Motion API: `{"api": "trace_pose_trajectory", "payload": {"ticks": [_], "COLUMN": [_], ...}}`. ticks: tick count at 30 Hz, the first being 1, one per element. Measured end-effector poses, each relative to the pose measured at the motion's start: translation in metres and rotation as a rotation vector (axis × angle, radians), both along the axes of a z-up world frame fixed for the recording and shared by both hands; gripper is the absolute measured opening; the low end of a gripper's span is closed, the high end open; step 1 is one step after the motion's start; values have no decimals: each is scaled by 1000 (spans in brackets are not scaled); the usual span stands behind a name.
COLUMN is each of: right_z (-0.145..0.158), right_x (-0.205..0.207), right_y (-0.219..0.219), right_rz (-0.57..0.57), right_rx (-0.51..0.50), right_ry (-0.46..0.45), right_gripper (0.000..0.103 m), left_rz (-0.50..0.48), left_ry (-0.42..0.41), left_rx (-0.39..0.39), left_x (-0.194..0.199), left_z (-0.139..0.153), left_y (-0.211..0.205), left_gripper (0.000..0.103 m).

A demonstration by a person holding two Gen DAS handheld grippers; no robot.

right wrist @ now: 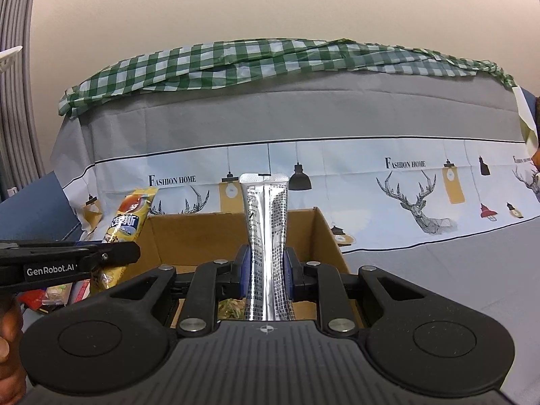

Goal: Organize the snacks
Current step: 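Lift and carry the yellow stick with left tool while right tool carries the silver bar over the box, then open left tool to drop the yellow stick while right tool drops the silver bar into the box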

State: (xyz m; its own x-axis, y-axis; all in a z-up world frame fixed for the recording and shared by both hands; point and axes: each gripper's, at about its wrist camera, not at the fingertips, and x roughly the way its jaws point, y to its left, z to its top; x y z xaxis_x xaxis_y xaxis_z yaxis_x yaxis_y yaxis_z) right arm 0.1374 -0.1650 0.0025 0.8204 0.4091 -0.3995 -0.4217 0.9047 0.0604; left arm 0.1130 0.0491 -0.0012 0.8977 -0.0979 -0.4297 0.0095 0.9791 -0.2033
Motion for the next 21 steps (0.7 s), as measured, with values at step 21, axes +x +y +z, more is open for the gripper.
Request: {"api": "trace_pose_trajectory", "payload": {"ticks": [21], "right_z": [0], "right_x": [0], "right_y": [5], "right_rz": [17], "right_rx": [-13], "right_ry": [-7], "right_gripper": [21], "left_rz": [-12], "left_ry": [5], "left_rx": [-5], "left_x": [-1], "left_z": [1], "left_y": [-2], "left_gripper": [14]}}
